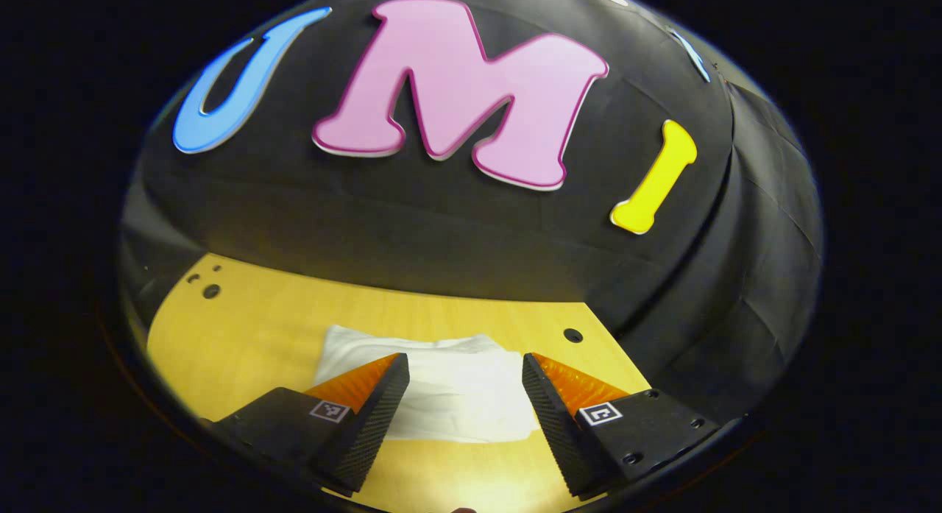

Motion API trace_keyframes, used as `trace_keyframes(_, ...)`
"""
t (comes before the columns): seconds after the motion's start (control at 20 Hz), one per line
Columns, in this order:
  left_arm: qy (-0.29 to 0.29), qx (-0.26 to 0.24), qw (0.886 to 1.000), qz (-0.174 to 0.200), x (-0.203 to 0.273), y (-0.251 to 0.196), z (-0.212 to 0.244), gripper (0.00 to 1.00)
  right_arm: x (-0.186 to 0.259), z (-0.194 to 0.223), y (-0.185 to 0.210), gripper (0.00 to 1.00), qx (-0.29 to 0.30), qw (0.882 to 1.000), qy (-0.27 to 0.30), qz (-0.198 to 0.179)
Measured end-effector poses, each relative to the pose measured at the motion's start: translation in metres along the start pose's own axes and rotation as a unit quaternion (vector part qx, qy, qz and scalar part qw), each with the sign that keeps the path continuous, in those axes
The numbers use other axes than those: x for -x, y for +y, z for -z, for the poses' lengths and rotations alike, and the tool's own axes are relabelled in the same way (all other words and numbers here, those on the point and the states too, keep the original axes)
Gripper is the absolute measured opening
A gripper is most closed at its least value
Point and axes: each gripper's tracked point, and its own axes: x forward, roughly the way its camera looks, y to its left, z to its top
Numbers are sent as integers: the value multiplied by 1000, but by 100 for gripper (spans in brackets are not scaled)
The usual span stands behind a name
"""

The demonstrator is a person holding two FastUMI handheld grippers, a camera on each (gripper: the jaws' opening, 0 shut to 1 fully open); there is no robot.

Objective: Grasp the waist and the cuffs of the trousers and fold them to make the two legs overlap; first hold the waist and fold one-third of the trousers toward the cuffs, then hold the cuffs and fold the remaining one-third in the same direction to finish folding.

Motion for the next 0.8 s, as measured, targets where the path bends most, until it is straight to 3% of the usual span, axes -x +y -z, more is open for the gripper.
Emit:
trace_keyframes(0.3,-88,-6,995,-53,145,68,-27,97,25,-10,41,98,-7,999,5,-39)
trace_keyframes(0.65,-112,-38,989,-92,278,120,-1,97,72,-31,83,99,3,997,-17,-75)
trace_keyframes(0.8,-117,-67,987,-84,330,118,24,97,103,-28,91,99,10,996,-30,-78)
